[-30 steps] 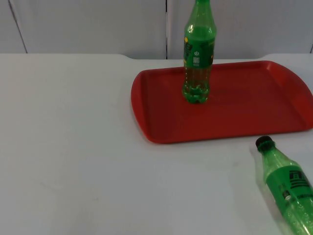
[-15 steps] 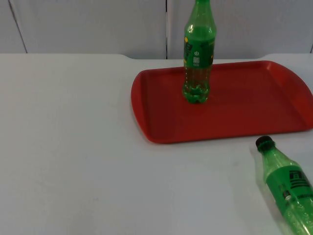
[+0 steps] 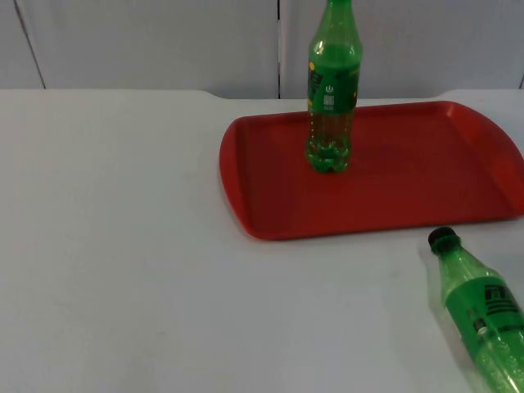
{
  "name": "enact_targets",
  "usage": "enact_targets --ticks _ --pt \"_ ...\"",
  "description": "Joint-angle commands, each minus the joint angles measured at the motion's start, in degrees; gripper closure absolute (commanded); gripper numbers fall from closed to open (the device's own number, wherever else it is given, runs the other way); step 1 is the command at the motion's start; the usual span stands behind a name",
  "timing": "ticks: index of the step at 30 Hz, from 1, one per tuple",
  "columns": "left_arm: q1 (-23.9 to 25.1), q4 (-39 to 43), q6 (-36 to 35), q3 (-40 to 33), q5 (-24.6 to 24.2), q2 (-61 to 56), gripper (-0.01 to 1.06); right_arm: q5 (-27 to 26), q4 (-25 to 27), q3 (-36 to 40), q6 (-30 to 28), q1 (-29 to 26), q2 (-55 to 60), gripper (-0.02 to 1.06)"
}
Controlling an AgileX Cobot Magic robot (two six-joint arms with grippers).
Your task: Place the bottle upright on the tray.
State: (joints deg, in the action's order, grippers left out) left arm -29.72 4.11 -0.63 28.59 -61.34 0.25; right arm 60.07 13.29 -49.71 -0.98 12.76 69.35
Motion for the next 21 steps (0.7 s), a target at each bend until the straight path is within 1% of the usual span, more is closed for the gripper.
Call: enact_targets --ticks 1,3,5,6,8,9,10,11,12,14,15,16,17,19,21 --pt "-0.2 -0.7 0.1 -0.3 -0.2 -0.2 0.0 -1.5 -0.8 -0.5 1.0 2.0 2.4 0.01" --pt "-0.2 -0.7 0.1 -0.3 -0.2 -0.2 0.0 -3.4 -3.4 -0.5 4.9 5.6 5.4 0.01" --pt "-0.2 -0.7 0.1 -0.3 -0.2 -0.2 0.0 -6.1 -8.2 -0.5 11.1 10.0 8.4 0.01" --pt "-0.2 -0.7 0.1 -0.3 -0.2 -0.2 0.0 -6.1 -8.2 -0.5 11.1 10.0 8.4 0.01" --pt "-0.2 -0.7 0.1 -0.3 -0.2 -0.2 0.0 -8.4 -12.7 -0.5 16.4 13.7 11.2 0.01" --pt "-0.2 -0.7 0.1 -0.3 -0.2 -0.2 0.0 -9.7 -14.8 -0.5 20.1 15.5 12.6 0.01" --pt "-0.2 -0.7 0.1 -0.3 -0.2 -0.2 0.0 -12.1 -16.2 -0.5 22.9 17.1 14.4 0.01" --pt "-0.2 -0.7 0.1 -0.3 -0.2 -0.2 0.0 -13.9 -17.0 -0.5 24.4 17.8 15.7 0.01" --pt "-0.2 -0.7 0.1 -0.3 -0.2 -0.2 0.0 -13.9 -17.0 -0.5 24.4 17.8 15.7 0.01" --pt "-0.2 -0.7 0.1 -0.3 -0.2 -0.2 0.0 -16.2 -18.0 -0.5 27.3 18.4 17.6 0.01" --pt "-0.2 -0.7 0.1 -0.3 -0.2 -0.2 0.0 -17.9 -19.3 -0.5 29.5 18.4 19.5 0.01" --pt "-0.2 -0.7 0.1 -0.3 -0.2 -0.2 0.0 -18.5 -20.4 -0.5 30.6 18.4 20.6 0.01" --pt "-0.2 -0.7 0.1 -0.3 -0.2 -0.2 0.0 -18.5 -20.4 -0.5 30.6 18.4 20.6 0.01" --pt "-0.2 -0.7 0.1 -0.3 -0.2 -0.2 0.0 -19.3 -22.6 -0.5 32.7 18.4 22.8 0.02" --pt "-0.2 -0.7 0.1 -0.3 -0.2 -0.2 0.0 -19.8 -23.0 -0.5 32.7 18.4 24.7 0.02"
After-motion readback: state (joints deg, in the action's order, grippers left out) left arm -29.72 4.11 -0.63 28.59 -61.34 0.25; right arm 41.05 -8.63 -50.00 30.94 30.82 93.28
